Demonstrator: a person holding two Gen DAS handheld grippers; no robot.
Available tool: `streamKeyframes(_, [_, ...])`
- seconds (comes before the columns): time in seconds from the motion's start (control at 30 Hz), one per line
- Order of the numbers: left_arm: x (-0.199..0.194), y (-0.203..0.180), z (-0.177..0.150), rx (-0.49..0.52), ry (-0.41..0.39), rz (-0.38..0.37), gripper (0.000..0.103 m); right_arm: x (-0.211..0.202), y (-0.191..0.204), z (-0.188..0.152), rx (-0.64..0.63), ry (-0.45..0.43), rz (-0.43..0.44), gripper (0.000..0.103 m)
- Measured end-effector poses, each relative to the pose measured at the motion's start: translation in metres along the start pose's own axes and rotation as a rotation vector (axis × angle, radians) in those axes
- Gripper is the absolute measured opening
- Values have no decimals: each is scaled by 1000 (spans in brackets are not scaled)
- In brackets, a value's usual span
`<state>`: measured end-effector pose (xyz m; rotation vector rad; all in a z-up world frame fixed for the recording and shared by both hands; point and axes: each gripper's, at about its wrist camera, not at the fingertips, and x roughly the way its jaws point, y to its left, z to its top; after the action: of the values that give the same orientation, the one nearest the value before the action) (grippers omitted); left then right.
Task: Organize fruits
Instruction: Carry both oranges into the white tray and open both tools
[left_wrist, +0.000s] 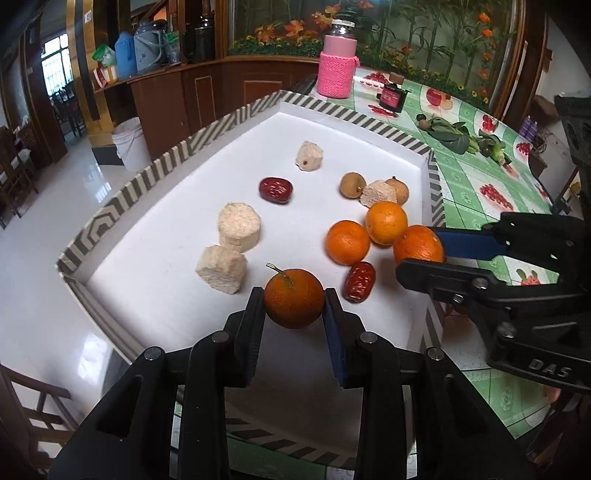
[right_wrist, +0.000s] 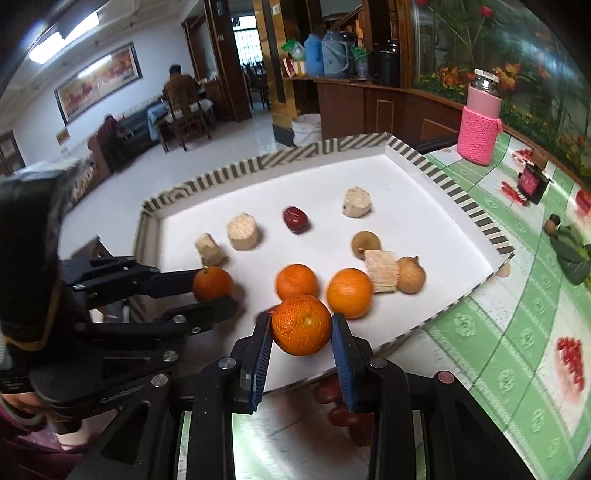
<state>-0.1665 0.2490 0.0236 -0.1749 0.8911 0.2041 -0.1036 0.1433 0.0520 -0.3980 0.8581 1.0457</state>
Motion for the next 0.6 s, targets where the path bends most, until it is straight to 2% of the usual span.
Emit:
streamKeyframes(0.2, [4,-5,-1,-2,8,7,31,11,-2,2,-34,41,-39,31])
streamKeyframes(0.4, [6,-6,-1,-3,16,38,32,18,-4,4,-30,48,-38,31])
streamKeyframes(0.53, [5,-9,-1,0,17,49,40,13,-7,4,-7,30,-12,33])
streamKeyframes(0.6, [5,-13,-1,8,15,58,50,9,-13,4,26,12,6,35])
